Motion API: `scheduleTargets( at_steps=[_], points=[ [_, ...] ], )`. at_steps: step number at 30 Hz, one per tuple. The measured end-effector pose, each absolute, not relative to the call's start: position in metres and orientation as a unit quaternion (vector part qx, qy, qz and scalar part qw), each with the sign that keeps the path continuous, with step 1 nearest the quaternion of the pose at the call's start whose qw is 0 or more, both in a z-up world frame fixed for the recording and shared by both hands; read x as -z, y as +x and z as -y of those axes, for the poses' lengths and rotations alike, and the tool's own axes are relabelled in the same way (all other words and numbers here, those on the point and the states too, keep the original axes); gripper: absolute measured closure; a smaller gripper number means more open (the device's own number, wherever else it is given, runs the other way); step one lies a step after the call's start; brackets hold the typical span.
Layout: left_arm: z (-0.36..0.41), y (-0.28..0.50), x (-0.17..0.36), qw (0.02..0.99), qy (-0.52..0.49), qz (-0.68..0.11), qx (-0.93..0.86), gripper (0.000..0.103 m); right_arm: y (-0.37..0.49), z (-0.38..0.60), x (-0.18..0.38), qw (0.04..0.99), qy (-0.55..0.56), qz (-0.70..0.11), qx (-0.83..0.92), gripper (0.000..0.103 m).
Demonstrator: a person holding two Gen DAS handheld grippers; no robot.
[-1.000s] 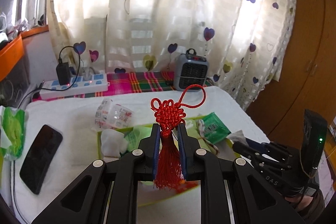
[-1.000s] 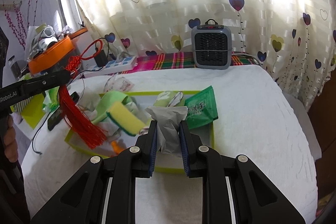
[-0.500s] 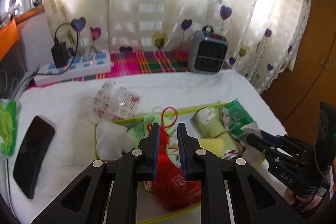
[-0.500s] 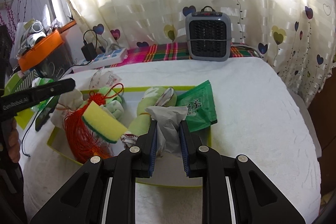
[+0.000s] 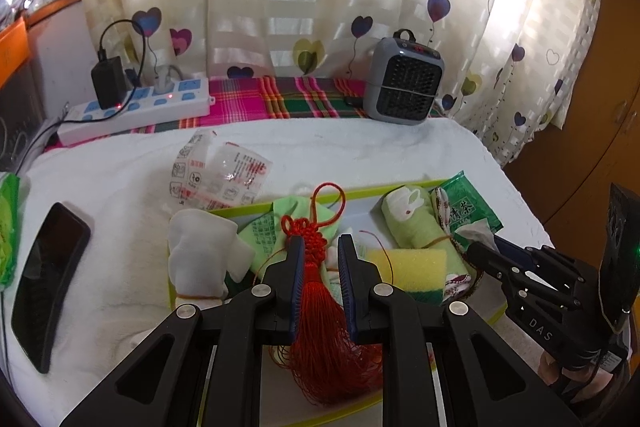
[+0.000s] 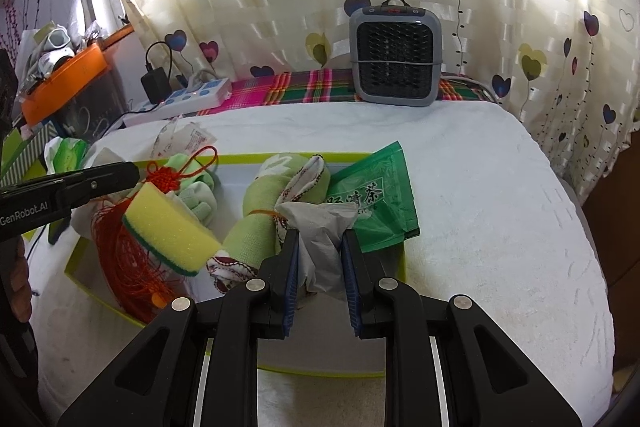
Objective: Organize soft objects
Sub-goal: 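Lower and release the tassel in the box with the left tool while the right tool releases the tissue inside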
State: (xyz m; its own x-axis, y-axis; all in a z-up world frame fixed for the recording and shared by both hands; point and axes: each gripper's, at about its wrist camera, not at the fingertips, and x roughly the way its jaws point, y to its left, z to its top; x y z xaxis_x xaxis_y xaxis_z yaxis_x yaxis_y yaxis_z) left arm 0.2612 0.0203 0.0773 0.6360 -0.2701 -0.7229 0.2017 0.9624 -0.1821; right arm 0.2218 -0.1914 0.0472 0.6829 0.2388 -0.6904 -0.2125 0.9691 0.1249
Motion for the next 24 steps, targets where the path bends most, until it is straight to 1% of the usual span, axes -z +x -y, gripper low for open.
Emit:
scheduleTargets(
  at_steps=[5,8,10,11,24],
  points=[
    [-0.019,0.26,-0.074,0.902,-0.042,-0.408,0.131,0.087,0.222,0.191,-0.045,0.917,0.016,-0.38,-0.121,0.08],
    [-0.019,0.259,-0.072,0.901,-0.042,-0.411,0.129,0.084,0.22,0.191,-0.045,0.918,0.015,-0.379,-0.118,0.076],
    [-0.019,0.259,-0.071,0.901,-0.045,-0.413,0.129,0.082,0.219,0.191,-0.045,0.917,0.017,-0.379,-0.12,0.06],
    [-0.02,0.259,-0.071,0.9,-0.045,-0.413,0.129,0.081,0.219,0.191,-0.045,0.917,0.019,-0.38,-0.123,0.057],
    [-0.02,0.247,-0.068,0.903,-0.042,-0.409,0.121,0.076,0.212,0.191,-0.045,0.919,0.022,-0.376,-0.114,0.055]
  ],
)
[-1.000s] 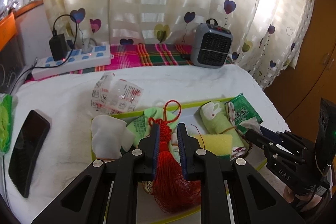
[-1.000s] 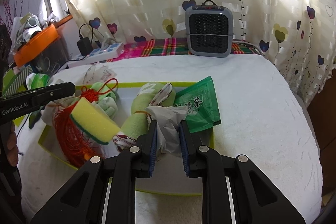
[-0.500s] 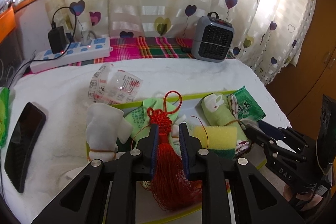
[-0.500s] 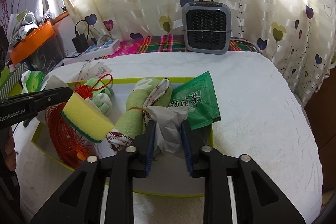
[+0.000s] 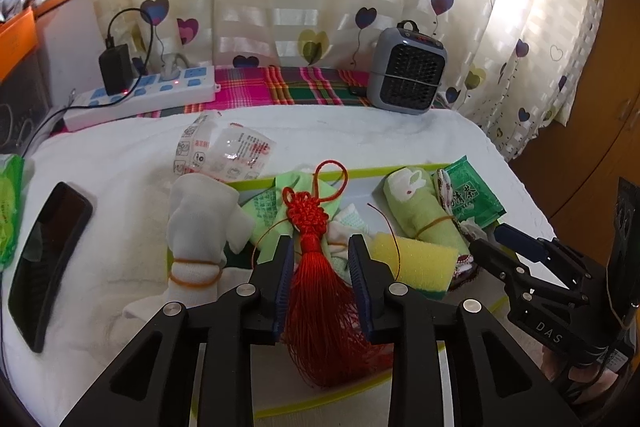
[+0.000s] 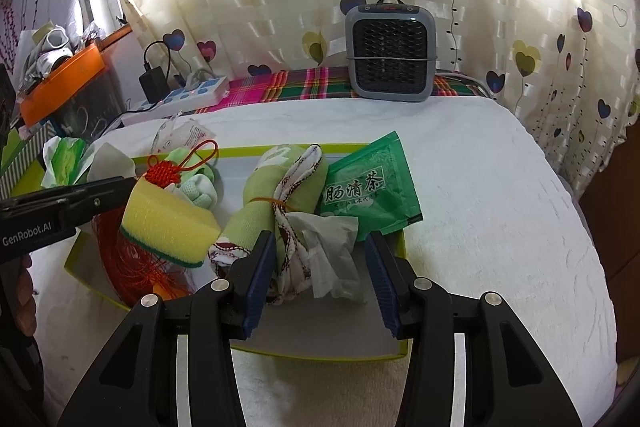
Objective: Organize soft objects
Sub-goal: 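Lower and release the tassel in the box with the left tool while the right tool releases the tissue inside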
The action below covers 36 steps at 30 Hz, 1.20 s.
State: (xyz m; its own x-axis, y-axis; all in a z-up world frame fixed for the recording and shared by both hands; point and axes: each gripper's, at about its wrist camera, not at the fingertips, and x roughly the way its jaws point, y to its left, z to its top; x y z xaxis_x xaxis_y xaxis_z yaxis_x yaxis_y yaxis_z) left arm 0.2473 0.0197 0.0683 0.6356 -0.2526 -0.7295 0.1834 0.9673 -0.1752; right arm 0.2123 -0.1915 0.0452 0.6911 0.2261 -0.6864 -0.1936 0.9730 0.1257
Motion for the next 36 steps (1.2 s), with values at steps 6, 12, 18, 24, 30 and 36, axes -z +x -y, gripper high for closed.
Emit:
scheduleTargets(
  at_steps=[6,12,18,24,30,36],
  points=[
    [-0.02,0.233,-0.07,0.908,-0.042,-0.402,0.111,0.075,0.206,0.193,-0.047,0.921,0.026,-0.373,-0.11,0.051],
    [-0.02,0.221,-0.071,0.909,-0.041,-0.4,0.107,0.069,0.197,0.192,-0.048,0.922,0.033,-0.369,-0.111,0.046],
    [-0.018,0.206,-0.073,0.913,-0.033,-0.395,0.099,0.066,0.187,0.189,-0.052,0.924,0.035,-0.362,-0.114,0.045],
    [-0.015,0.192,-0.075,0.916,-0.029,-0.389,0.096,0.063,0.176,0.186,-0.054,0.925,0.036,-0.359,-0.119,0.044],
    [-0.009,0.173,-0.072,0.917,-0.016,-0.389,0.085,0.062,0.163,0.186,-0.055,0.925,0.037,-0.359,-0.12,0.043],
    [-0.005,0.157,-0.068,0.917,-0.01,-0.39,0.079,0.062,0.152,0.185,-0.052,0.922,0.038,-0.364,-0.124,0.043]
  ],
)
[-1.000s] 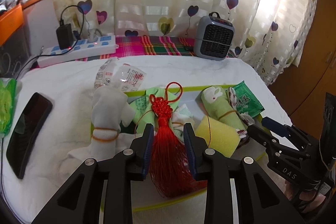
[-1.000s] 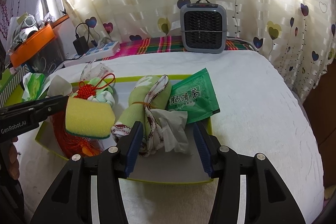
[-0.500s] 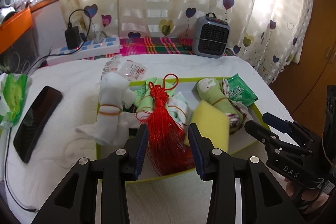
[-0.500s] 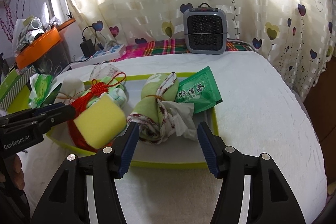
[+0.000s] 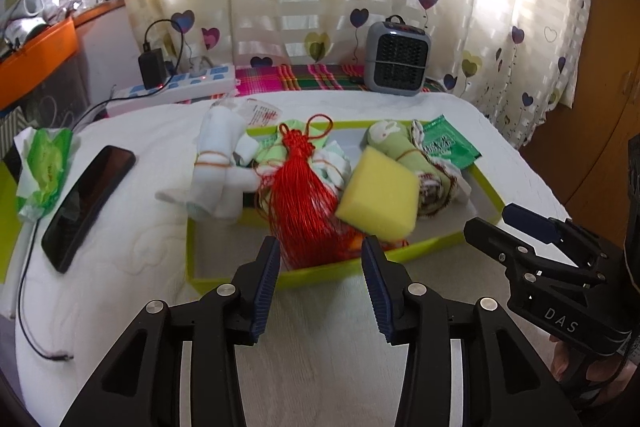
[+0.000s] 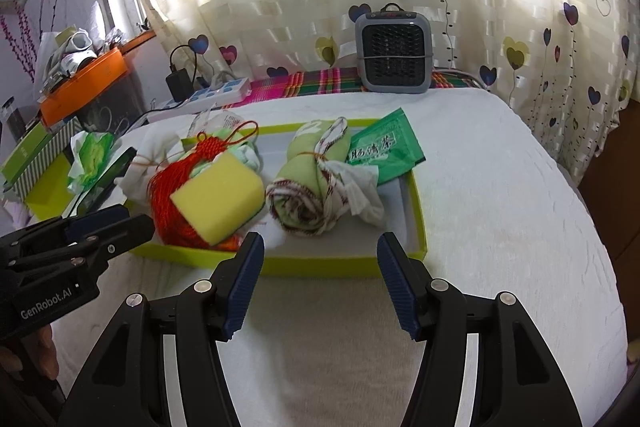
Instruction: Organize soft objects
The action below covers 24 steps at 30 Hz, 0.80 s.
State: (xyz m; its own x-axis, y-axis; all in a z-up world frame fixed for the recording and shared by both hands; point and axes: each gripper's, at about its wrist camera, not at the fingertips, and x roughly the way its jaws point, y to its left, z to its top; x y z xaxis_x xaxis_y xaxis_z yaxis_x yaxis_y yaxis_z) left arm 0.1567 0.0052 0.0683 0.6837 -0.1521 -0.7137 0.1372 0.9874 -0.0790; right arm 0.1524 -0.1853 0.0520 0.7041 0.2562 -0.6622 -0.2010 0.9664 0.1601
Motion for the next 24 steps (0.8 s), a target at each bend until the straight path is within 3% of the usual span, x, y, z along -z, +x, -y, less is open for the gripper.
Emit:
scheduleTargets(
  at_steps=[24],
  points=[
    [-0.004,0.111,-0.017,0.891,-0.004,-0.452,0.044,0.062,0.114,0.175,-0.023,0.899,-0.008,-0.42,-0.127,0.043]
  ],
)
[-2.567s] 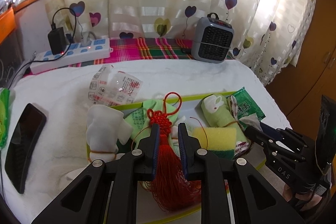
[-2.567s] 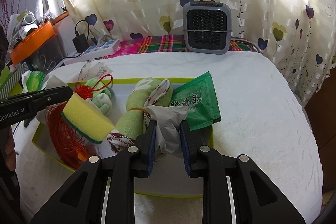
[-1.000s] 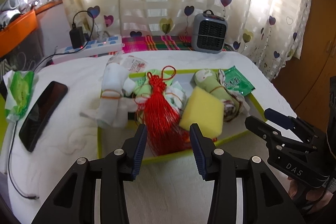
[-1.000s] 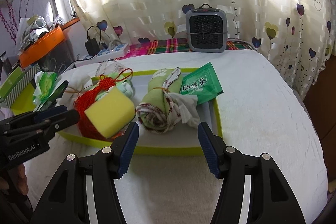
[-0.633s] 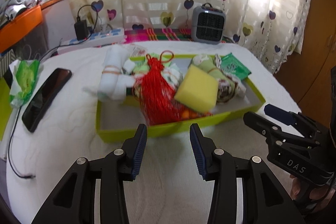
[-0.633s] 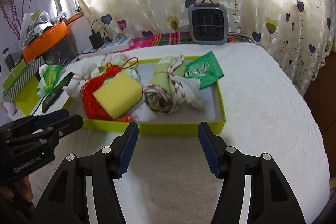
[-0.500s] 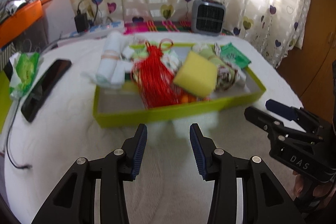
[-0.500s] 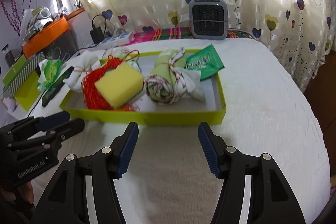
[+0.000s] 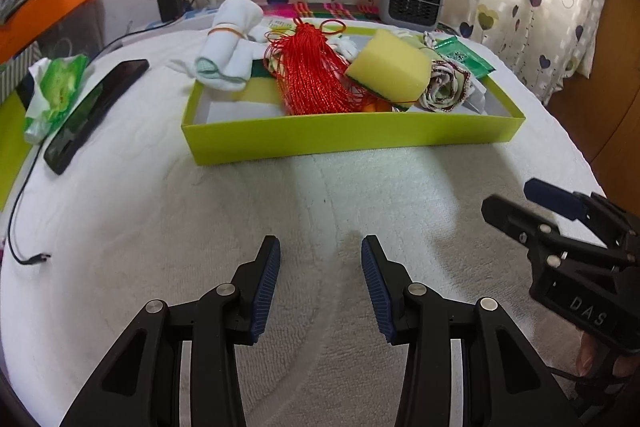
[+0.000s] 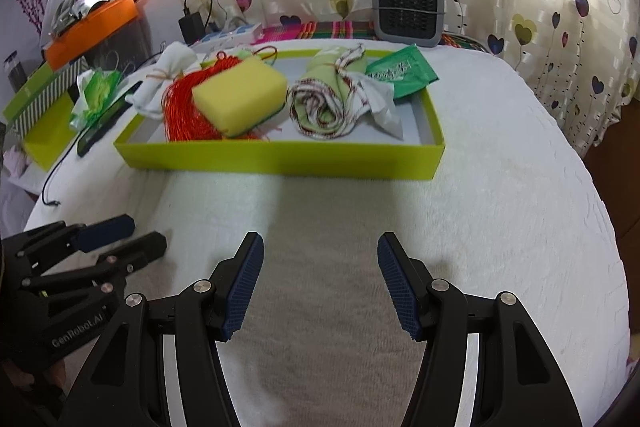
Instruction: Organize soft objects
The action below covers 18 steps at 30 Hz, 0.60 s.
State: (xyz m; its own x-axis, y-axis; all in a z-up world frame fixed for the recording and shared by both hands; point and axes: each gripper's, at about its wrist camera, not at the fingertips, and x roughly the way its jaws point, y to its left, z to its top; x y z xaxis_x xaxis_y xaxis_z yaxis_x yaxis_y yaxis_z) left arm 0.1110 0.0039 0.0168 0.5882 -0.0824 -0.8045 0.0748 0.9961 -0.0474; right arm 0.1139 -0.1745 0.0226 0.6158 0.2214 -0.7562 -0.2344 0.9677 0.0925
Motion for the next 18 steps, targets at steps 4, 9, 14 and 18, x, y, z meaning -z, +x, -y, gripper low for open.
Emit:
scheduleTargets(
  at_steps=[4,9,14,18],
  points=[
    [0.0013,0.1081,-0.015,0.895,0.01,-0.445,0.032,0.061,0.1093,0.1755,-0.0178,0.896,-0.013,-0.427,-0.121,0.043],
    [0.0021,0.1047,-0.014,0.898,0.005,-0.439,0.019,0.061,0.106,0.1779,-0.0137,0.895,-0.022,-0.433,-0.105,0.043],
    [0.0044,0.1021,-0.0128,0.902,0.002,-0.432,0.005,0.06,0.1039,0.1772,-0.0128,0.895,-0.029,-0.434,-0.102,0.041],
    [0.0036,0.1024,-0.013,0.902,-0.004,-0.431,0.002,0.06,0.1039,0.1757,-0.0115,0.894,-0.035,-0.435,-0.102,0.037]
  ],
)
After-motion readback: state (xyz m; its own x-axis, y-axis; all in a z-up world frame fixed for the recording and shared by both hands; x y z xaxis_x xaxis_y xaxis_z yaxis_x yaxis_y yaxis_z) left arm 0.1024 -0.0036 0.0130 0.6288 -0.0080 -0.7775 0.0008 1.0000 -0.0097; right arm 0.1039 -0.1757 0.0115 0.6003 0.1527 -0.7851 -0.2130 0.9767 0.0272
